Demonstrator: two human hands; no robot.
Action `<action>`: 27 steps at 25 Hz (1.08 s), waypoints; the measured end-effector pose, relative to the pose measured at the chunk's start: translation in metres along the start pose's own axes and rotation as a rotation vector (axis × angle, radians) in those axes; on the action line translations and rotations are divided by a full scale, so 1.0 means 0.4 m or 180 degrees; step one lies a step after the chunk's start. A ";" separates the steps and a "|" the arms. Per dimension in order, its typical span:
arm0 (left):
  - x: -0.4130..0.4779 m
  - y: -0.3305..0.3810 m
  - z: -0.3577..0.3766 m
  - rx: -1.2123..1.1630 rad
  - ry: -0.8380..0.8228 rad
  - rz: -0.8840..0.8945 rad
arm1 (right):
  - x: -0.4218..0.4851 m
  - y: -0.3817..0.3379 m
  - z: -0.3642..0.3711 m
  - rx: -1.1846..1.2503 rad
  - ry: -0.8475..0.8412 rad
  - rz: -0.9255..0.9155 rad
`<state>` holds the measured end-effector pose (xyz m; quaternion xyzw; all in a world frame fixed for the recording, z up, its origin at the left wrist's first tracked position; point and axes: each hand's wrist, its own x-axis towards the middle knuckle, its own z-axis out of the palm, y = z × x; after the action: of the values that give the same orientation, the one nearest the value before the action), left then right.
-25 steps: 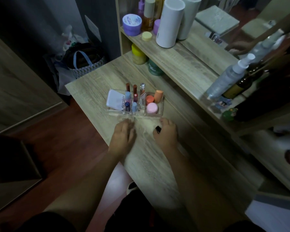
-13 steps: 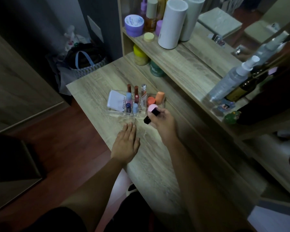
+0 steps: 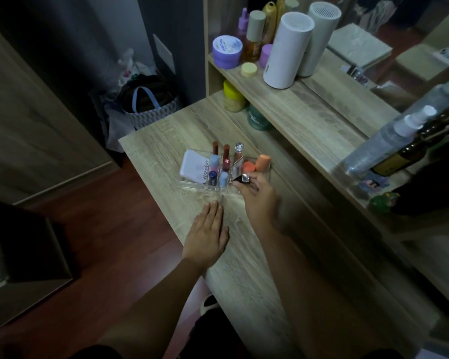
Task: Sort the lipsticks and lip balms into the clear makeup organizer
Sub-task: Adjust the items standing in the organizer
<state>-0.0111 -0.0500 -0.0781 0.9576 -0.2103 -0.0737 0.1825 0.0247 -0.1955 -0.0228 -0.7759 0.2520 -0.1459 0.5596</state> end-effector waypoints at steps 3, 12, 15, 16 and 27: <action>0.001 0.000 -0.001 0.0040 -0.0003 0.0012 | 0.003 0.008 0.014 -0.0108 -0.0099 -0.0068; 0.001 -0.005 0.003 0.0009 -0.0079 0.0030 | 0.003 0.024 0.033 -0.0606 -0.0124 -0.0538; 0.000 -0.002 0.000 -0.0004 -0.0036 0.0038 | 0.009 0.024 0.037 -0.0575 -0.0126 -0.0456; 0.001 -0.001 0.000 -0.0005 -0.0018 0.0036 | 0.009 0.021 0.040 -0.0502 -0.0131 -0.0349; 0.006 -0.004 -0.012 -0.0406 0.0064 0.0048 | 0.024 0.024 0.050 -0.0560 -0.0093 -0.0218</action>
<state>-0.0073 -0.0484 -0.0745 0.9432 -0.2105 -0.0758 0.2458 0.0408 -0.1871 -0.0388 -0.8323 0.2289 -0.1310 0.4875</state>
